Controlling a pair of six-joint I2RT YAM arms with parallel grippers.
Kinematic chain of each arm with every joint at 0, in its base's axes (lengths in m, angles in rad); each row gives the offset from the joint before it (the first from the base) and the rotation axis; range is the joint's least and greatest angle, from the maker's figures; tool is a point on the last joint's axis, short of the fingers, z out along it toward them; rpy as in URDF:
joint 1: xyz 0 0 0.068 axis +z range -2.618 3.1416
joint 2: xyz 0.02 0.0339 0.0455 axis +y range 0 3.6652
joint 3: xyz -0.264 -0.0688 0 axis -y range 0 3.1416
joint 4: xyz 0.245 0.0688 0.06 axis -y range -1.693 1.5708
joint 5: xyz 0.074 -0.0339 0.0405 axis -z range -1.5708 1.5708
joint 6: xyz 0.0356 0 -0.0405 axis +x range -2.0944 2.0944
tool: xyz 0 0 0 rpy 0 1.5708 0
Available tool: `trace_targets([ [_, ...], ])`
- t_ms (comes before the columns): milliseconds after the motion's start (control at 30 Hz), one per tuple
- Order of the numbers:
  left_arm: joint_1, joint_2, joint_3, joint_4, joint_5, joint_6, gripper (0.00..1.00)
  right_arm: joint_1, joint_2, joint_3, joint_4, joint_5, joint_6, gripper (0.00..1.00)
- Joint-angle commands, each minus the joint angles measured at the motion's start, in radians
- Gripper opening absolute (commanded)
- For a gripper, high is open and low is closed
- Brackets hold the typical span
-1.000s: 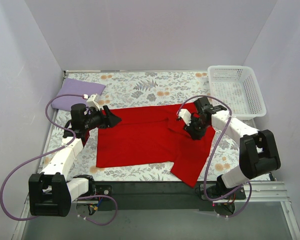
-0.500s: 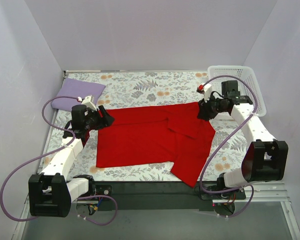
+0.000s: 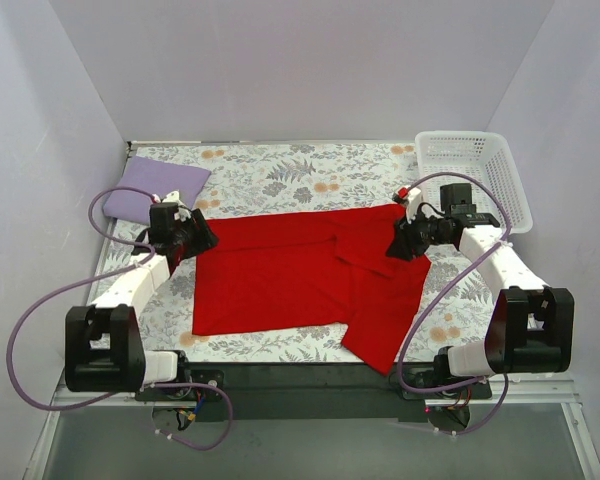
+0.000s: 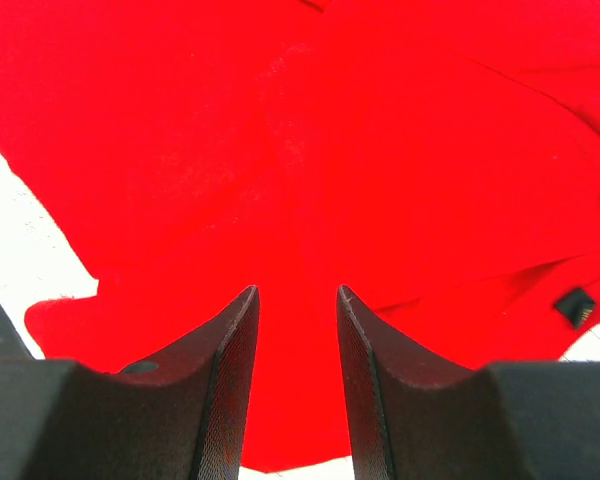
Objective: Fold and stack the t-shirts
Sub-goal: Fold the tshirt
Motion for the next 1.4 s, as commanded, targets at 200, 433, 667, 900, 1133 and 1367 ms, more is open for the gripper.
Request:
trace_targets([
  [200,0.018,0.201,0.171,-0.041,-0.204,0.031,0.48,-0.021,-0.034,-0.031,0.063,-0.083,0.006,0.43],
  [433,0.018,0.253,0.197,-0.07,-0.223,0.067,0.49,-0.037,-0.035,-0.037,0.065,-0.1,0.009,0.43],
  [667,0.049,0.401,0.27,-0.118,-0.126,0.077,0.48,-0.04,-0.04,-0.04,0.065,-0.109,0.012,0.43],
  [900,0.049,0.482,0.327,-0.174,-0.124,0.082,0.42,-0.046,-0.043,-0.042,0.063,-0.115,0.012,0.43],
  [1133,0.048,0.51,0.355,-0.199,-0.117,0.09,0.05,-0.046,-0.044,-0.043,0.062,-0.123,0.012,0.43],
  [1367,0.048,0.513,0.401,-0.204,-0.14,0.082,0.0,-0.046,-0.043,-0.042,0.06,-0.125,0.012,0.43],
])
